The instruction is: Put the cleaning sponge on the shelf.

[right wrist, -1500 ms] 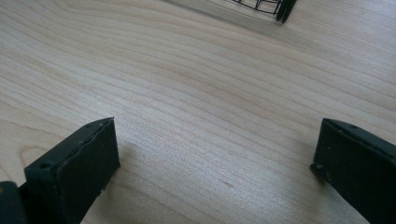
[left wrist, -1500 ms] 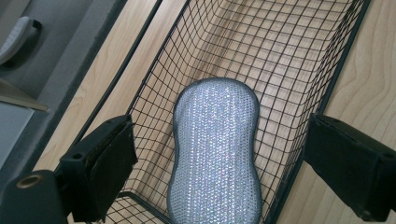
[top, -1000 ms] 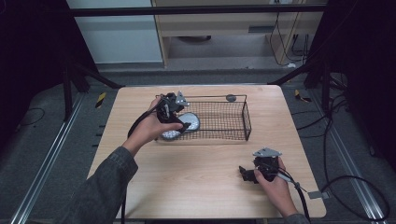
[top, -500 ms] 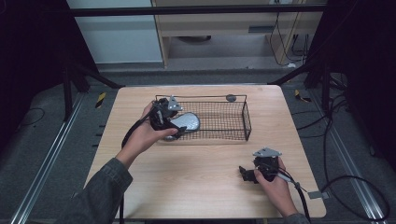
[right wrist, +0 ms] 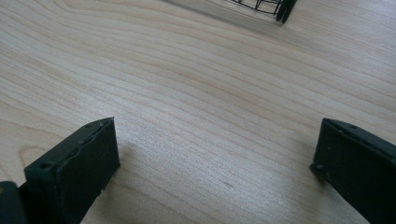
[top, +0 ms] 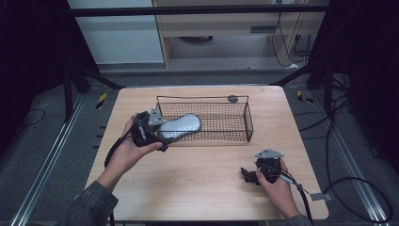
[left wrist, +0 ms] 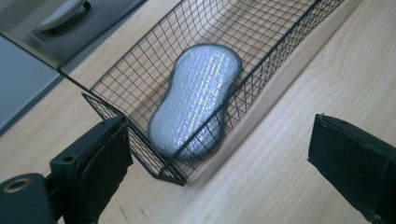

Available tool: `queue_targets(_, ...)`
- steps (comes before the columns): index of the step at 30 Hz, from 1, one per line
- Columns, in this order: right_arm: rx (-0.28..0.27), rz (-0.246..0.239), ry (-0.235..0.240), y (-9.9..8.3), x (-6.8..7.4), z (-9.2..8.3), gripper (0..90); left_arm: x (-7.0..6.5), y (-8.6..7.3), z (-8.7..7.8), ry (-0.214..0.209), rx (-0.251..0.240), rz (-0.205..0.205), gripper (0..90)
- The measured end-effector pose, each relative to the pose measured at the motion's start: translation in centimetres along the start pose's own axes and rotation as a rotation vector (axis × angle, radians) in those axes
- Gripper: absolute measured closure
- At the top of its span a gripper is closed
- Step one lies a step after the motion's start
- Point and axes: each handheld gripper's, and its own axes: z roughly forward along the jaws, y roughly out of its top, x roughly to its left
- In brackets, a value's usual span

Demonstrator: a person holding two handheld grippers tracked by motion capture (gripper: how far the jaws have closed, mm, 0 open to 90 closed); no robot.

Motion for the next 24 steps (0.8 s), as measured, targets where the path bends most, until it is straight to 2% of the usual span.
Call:
queue_targets(4,0.0,0.0,0.0,0.0,0.0,0.0,0.4,-0.3,-1.0,-0.2,0.018,0.02,-0.002,5.2)
queue_targets(6,0.0,-0.002,0.0,0.0,0.0,0.0,0.4,-0.3,-2.0,-0.3,0.012,0.014,-0.032,5.2)
queue_targets(9,0.0,0.0,0.0,0.0,0.0,0.0,0.4,-0.2,-2.6,-0.3,0.011,0.015,-0.05,5.3)
queue_targets(10,0.001,0.0,0.0,0.0,0.0,0.0,0.4,-0.1,-3.4,-0.2,0.02,0.012,-0.072,5.4)
queue_targets(12,0.0,0.0,0.0,0.0,0.0,0.0,0.4,0.1,-3.7,-0.2,0.021,0.016,-0.082,5.4)
queue_targets(13,0.0,0.0,0.0,0.0,0.0,0.0,0.4,0.3,-4.4,-0.1,0.03,0.017,-0.107,5.4)
queue_targets(16,0.0,0.0,0.0,0.0,0.0,0.0,0.4,0.6,-5.2,0.1,0.034,0.017,-0.127,5.6)
queue_targets(17,0.001,0.0,0.0,0.0,0.0,0.0,0.4,1.0,-6.0,0.4,0.028,0.021,-0.155,5.8)
queue_targets(20,0.0,0.0,0.0,0.0,0.0,0.0,0.4,1.5,-7.1,0.9,0.045,0.026,-0.186,5.8)
queue_targets(22,0.0,0.0,0.0,0.0,0.0,0.0,0.4,2.0,-8.1,1.3,0.049,0.014,-0.225,5.7)
queue_targets(24,0.0,0.001,0.0,0.0,0.0,0.0,0.4,2.2,-8.5,1.4,0.046,0.011,-0.235,5.7)
